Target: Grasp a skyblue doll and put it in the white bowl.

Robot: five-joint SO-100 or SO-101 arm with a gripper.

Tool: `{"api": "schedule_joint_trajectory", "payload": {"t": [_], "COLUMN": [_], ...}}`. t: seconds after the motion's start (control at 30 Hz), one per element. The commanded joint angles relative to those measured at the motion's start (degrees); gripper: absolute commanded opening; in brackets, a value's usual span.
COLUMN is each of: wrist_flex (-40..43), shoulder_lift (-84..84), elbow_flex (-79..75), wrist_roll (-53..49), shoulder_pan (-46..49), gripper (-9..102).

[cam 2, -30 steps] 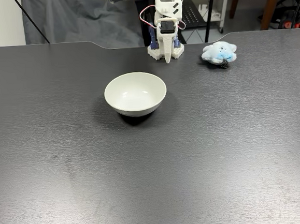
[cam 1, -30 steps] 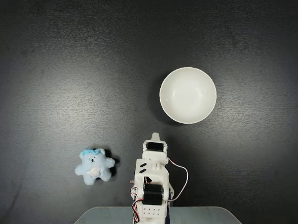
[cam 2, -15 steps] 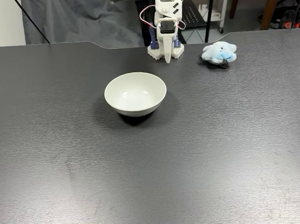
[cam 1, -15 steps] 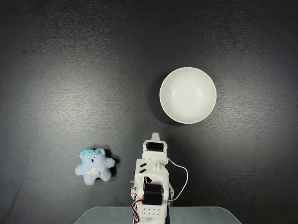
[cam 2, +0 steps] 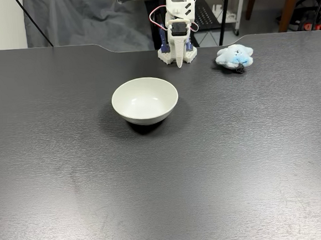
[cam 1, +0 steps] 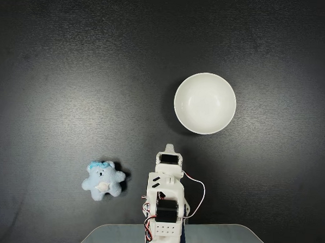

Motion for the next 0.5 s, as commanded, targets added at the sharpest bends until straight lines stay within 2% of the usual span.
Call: {"api": "schedule_joint_trajectory", "payload": {"t": [0.0, 0.47], "wrist_flex": [-1.2, -1.2], "shoulder_lift": [0.2, 0.2], "elbow_flex": [-0.5, -0.5], "wrist_roll": [-0.4, -0.4], "shoulder_pan": [0.6, 0.6], "gripper": [-1, -1]}}
